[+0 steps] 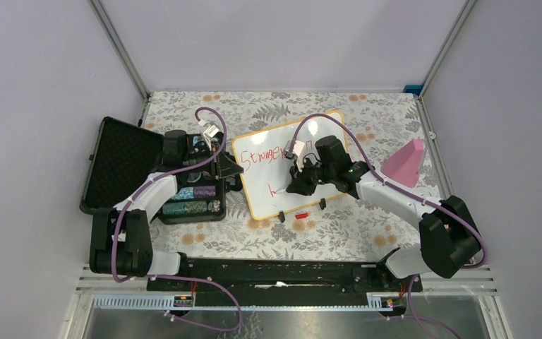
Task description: Write a sentence on the whiteboard
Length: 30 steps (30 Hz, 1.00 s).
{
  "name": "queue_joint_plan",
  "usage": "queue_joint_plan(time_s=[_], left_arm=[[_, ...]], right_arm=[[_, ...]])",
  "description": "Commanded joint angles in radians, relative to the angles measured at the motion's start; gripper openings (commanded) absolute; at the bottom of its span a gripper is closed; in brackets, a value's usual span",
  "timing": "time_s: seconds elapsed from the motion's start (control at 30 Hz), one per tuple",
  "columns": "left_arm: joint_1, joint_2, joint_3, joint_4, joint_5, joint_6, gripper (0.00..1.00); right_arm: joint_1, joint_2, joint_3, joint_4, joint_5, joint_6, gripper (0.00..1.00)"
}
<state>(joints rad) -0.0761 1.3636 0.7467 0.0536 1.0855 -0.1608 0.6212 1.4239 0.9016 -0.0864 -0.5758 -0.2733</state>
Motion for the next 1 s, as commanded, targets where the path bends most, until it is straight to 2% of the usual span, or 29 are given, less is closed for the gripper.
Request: queue_joint_plan(time_s=[0.0,0.8,0.97], left_arm=[[-0.004,-0.003,0.026,0.003,-0.029,0.06,0.0],[-0.004,0.004,0.03,0.003,-0.03,0.061,0.0],[-0.004,0.002,0.028,0.002,-0.03,0.062,0.0]], right_arm=[[-0.008,-0.012,-0.003,-0.009,0.008,-0.023,0.0],[0.04,0.014,0.011,-0.014,-0.016,-0.013,0.0],[0.037,-0.009,0.037,-0.044,-0.063,0.005,0.0]])
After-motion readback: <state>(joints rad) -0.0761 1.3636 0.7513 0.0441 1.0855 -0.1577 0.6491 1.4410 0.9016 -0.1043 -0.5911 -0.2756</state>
